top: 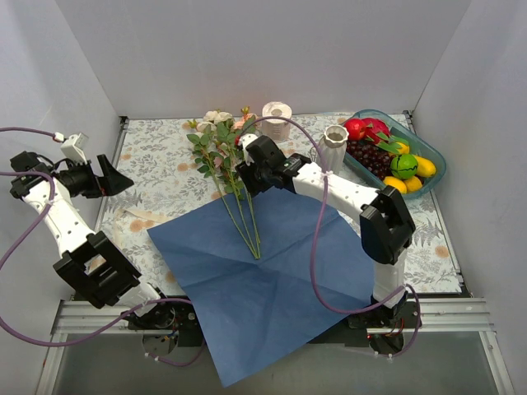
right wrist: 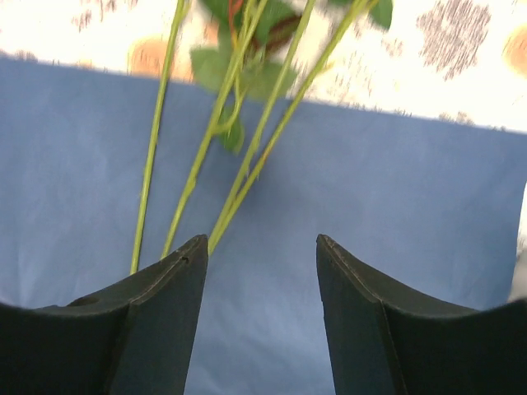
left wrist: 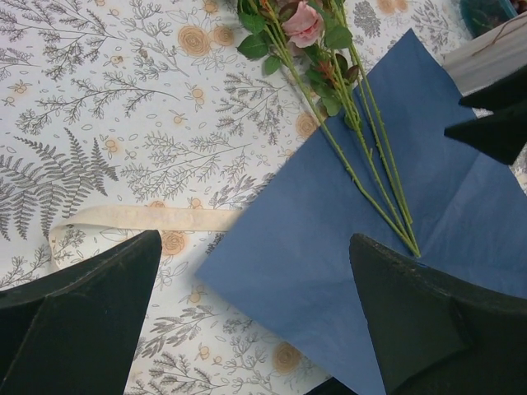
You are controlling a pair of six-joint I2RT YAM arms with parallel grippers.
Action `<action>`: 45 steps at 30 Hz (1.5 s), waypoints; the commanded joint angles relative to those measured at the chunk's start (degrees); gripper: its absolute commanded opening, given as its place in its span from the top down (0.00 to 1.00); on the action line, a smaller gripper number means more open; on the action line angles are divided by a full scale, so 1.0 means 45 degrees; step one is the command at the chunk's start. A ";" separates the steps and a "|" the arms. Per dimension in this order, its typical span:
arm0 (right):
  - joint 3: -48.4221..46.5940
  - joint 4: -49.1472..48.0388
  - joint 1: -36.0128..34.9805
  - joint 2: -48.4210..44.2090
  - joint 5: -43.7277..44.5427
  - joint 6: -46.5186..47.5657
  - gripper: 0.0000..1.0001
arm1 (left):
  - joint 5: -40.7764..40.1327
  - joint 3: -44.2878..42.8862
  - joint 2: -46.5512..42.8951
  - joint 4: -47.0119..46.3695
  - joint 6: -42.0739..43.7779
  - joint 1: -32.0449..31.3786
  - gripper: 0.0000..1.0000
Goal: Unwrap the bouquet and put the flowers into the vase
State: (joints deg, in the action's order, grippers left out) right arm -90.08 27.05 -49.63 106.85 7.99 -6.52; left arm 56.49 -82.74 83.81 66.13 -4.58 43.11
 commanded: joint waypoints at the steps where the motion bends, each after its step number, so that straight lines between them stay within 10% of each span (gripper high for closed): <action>1: -0.1659 -0.2123 0.0130 0.0999 0.0178 0.0883 0.36 | 0.0181 0.0280 -0.0402 -0.0320 0.0490 -0.0030 0.02; 35: -0.3047 -0.3862 0.1086 0.4830 -0.1580 0.0591 0.62 | -0.0229 0.1570 -0.0578 -0.1160 0.0471 -0.0030 0.02; 45: -0.3926 -0.3608 0.1243 0.5416 -0.1697 0.0668 0.91 | -0.0248 0.1863 -0.0460 -0.1375 0.0451 -0.0030 0.02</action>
State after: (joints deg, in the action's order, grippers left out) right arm -104.44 11.66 -44.60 130.74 1.04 -4.21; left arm 55.13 -75.02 83.77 61.04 -3.38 43.11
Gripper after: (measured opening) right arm 0.194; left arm 0.982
